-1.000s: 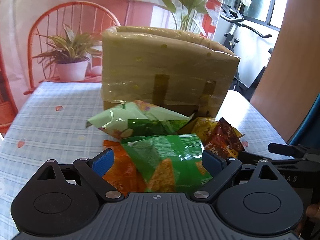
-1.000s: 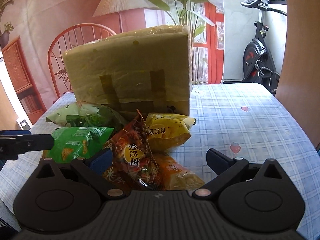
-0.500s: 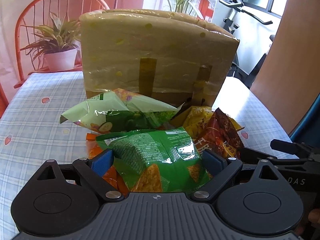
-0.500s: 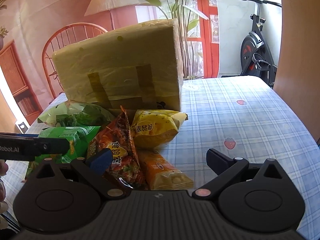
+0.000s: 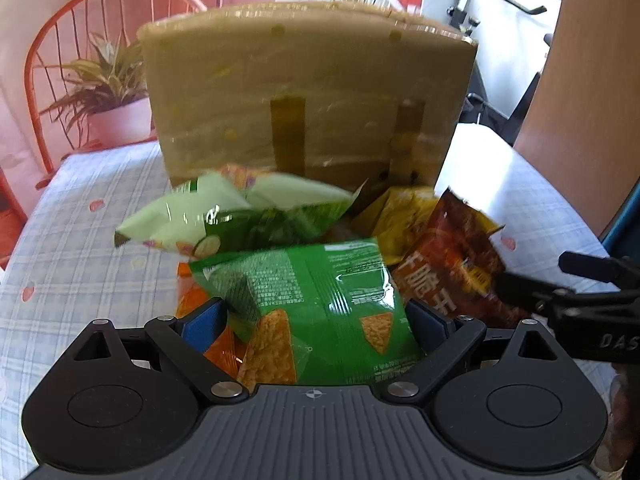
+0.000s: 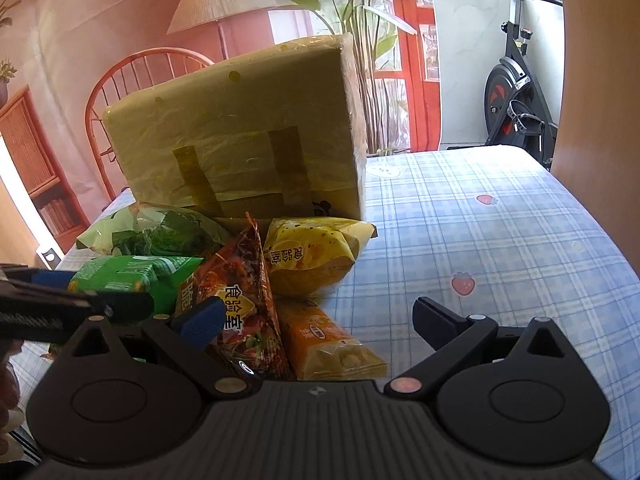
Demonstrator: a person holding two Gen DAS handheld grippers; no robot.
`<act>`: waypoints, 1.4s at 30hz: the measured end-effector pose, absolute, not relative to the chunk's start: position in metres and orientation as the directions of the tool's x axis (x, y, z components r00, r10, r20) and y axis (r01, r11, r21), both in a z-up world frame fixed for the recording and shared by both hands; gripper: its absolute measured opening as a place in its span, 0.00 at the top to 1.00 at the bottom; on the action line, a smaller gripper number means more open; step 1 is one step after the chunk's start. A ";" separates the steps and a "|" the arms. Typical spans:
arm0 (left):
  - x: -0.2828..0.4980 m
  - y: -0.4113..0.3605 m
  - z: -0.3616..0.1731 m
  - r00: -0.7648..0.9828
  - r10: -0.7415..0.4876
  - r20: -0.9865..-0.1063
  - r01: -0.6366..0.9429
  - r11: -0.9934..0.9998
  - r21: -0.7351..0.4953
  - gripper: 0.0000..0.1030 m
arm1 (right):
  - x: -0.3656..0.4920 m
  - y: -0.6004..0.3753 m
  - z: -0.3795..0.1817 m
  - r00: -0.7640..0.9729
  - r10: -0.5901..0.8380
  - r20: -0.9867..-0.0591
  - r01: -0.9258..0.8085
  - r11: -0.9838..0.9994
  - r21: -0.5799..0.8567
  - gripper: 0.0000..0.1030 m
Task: Organize snacks
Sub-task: 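Reach the left tool to the green chip bag while the right tool reaches the red-orange bag, then close the left tool on the green bag while the right tool grips the red-orange bag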
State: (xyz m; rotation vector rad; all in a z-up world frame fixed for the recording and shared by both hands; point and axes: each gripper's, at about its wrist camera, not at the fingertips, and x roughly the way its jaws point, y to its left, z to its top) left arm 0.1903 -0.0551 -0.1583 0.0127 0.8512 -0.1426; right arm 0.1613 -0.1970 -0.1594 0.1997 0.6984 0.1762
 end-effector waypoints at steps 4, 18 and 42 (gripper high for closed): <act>0.192 -0.044 -0.163 0.640 -0.148 -0.754 0.100 0.989 -0.109 0.07 | 0.161 -0.198 -0.161 0.749 0.228 -0.622 -0.093 0.966 0.242 0.01; 0.172 -0.028 -0.152 0.694 -0.192 -0.694 0.103 0.980 -0.168 0.21 | 0.161 -0.178 -0.165 0.722 0.320 -0.613 -0.174 0.942 0.288 0.01; 0.137 -0.004 -0.119 0.824 -0.170 -0.540 0.114 0.984 -0.135 0.22 | 0.176 -0.148 -0.181 0.698 0.384 -0.605 -0.226 0.919 0.323 0.35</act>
